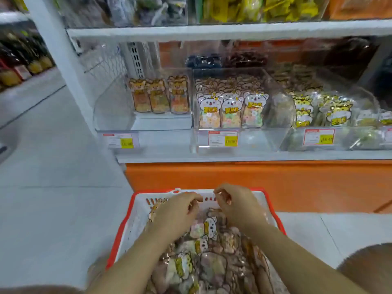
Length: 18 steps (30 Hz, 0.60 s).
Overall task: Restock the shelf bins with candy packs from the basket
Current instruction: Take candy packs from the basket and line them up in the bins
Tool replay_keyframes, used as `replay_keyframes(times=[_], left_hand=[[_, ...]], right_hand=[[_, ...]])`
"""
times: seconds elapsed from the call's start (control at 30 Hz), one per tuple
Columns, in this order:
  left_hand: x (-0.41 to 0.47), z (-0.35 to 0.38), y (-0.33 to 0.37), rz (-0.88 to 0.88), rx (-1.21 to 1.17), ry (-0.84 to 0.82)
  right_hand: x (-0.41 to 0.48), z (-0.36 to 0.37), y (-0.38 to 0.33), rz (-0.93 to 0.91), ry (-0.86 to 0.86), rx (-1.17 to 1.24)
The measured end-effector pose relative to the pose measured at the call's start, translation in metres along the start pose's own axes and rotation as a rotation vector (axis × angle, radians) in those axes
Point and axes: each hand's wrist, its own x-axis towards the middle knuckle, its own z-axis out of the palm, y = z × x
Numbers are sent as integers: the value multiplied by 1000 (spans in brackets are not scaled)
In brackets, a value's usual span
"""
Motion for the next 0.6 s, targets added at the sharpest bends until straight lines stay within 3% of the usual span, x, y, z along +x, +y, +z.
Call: replay_keyframes(times=[0.13,0.2,0.27,0.4,0.5,0.6], left_hand=[[-35,42,-51,-113,162,-256],[-47,69,-75,-156,259,-432],[-56,88,-90,-200,322,-549],[-58,103,-92,-195,378,-608],[-50,114,-88,-201,352,-597],[-45,125,-85,-243,304,-612]], right_hand=[[-33,43,53,264,-389,-90],[-43,49,79,367,-441,-160],[-45,52,98,436,-475,-377],[-47,68,108,432,-375,-603],[-53,93,118,481,-191,-446],[-51,115,129,413,-166,-369]])
